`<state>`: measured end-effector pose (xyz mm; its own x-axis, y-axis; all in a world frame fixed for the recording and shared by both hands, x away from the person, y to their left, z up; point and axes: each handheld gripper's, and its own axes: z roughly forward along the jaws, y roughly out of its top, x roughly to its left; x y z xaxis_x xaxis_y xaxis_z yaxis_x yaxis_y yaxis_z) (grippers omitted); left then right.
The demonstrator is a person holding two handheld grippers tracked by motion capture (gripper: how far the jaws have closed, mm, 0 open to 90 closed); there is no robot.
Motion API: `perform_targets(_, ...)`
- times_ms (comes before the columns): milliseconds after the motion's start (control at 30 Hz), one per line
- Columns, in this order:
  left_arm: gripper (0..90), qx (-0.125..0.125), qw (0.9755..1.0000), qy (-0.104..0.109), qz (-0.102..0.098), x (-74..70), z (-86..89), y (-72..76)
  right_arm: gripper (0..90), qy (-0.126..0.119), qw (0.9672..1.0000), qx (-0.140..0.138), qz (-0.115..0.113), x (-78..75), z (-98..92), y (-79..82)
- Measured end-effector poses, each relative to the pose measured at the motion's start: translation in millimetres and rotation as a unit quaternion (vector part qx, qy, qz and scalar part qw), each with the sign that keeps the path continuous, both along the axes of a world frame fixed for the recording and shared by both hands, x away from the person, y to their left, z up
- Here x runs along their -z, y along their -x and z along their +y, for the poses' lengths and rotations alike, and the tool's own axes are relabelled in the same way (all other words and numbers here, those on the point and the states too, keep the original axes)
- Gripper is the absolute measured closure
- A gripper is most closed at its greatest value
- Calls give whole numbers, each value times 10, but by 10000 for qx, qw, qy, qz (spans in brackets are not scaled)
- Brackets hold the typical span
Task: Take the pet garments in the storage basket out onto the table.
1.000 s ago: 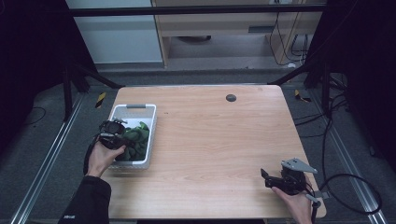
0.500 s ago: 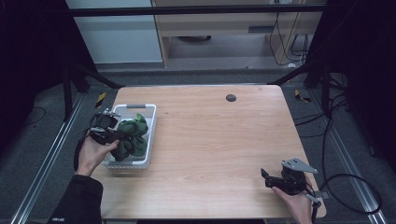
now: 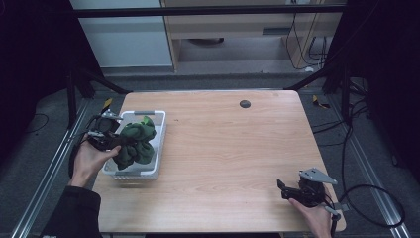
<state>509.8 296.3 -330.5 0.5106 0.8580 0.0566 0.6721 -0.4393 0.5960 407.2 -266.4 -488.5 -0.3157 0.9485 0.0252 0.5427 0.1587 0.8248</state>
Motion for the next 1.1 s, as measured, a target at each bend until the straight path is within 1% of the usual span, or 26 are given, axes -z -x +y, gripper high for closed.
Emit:
perform_targets(167,815,103,9999,10,-106,-124,-5,65,112,-3,10000,6,-4,-2,-1,2)
perform_targets(300,815,162,9997,-16,-163,-190,-15,106,112,-2,10000,6,-6,-3,-1,2)
perform_targets(600,815,357,9992,-18,-186,-313,-49,199,112,-8,10000,13,-14,-5,-9,4)
perform_targets(700,815,477,9986,9,-240,-381,-88,253,111,-10,10000,11,-17,-7,-6,6)
perform_targets(733,816,477,9986,9,-240,-381,-88,253,111,-10,10000,11,-17,-7,-6,6)
perform_targets(767,815,554,9982,5,-244,-411,-107,278,111,-20,10000,11,-16,-8,-7,8)
perform_targets(900,816,633,9976,47,-277,-440,-151,312,111,-20,10000,13,-17,-9,-8,8)
perform_targets(1000,815,745,9968,23,-298,-475,-199,342,111,-51,10000,14,1,-14,-5,11)
perform_targets(1100,815,859,9958,2,-311,-509,-251,371,111,-17,10000,8,-26,-12,-11,10)
